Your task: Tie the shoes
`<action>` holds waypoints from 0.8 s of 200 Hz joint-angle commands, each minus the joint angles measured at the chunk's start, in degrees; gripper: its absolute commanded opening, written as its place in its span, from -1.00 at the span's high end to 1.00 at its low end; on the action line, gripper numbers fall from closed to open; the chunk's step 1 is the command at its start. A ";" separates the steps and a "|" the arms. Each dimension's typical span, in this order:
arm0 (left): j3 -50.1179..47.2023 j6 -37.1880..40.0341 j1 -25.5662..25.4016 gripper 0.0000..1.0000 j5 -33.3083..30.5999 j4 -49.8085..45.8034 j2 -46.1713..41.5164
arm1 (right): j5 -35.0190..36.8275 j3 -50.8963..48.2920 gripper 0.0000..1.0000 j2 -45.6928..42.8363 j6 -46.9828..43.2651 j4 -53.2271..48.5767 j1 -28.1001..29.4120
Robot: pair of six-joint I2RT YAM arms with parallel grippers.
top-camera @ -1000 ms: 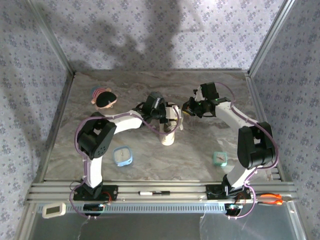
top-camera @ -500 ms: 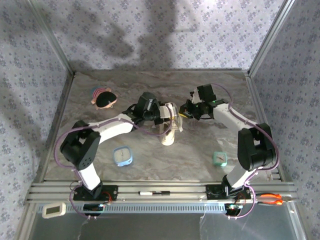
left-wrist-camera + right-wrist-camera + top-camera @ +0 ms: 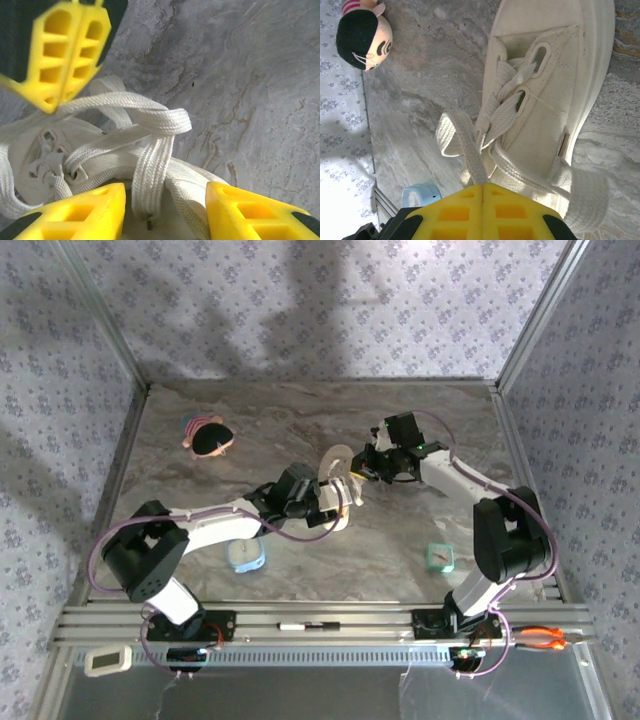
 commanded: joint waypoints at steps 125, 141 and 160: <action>17.85 -2.74 3.06 0.17 0.41 -23.07 12.84 | -1.64 -1.81 0.35 2.38 3.24 3.89 -1.47; 18.63 -2.93 3.49 0.21 2.25 -25.22 13.47 | -1.06 -2.37 0.06 0.58 2.84 3.16 -2.80; 19.33 -2.91 3.87 0.24 4.10 -27.26 13.87 | -0.07 -3.41 -0.11 -2.04 1.97 1.41 -5.22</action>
